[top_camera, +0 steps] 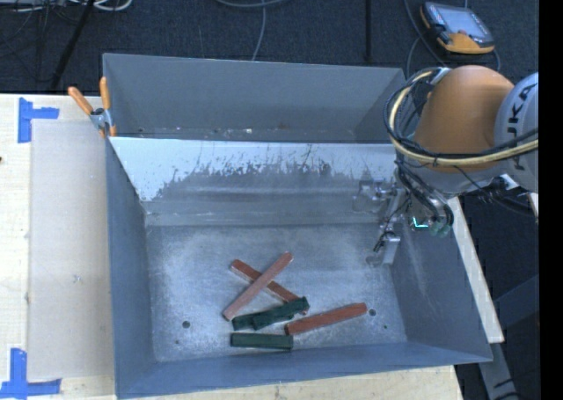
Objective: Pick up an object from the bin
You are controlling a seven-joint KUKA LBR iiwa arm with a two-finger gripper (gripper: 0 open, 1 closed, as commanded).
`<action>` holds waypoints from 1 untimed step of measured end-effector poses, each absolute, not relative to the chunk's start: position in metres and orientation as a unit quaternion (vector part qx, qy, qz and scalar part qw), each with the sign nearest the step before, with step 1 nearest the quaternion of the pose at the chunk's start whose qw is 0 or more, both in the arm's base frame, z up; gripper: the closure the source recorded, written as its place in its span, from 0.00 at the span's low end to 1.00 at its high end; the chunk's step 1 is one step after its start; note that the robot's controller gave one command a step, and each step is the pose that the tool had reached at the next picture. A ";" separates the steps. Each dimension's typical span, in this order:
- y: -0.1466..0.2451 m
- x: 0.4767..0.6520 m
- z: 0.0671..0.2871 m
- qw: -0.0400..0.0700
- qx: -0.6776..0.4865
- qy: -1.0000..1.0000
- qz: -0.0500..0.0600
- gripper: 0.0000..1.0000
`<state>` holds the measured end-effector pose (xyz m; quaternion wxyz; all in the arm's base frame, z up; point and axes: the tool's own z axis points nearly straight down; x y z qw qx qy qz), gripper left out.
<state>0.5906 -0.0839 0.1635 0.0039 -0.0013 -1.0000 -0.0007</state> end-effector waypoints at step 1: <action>-0.053 0.528 0.069 0.001 0.191 -0.982 -0.001 0.00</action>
Offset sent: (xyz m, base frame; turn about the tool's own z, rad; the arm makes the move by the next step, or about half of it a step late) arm -0.0617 0.0305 -0.0935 -0.3883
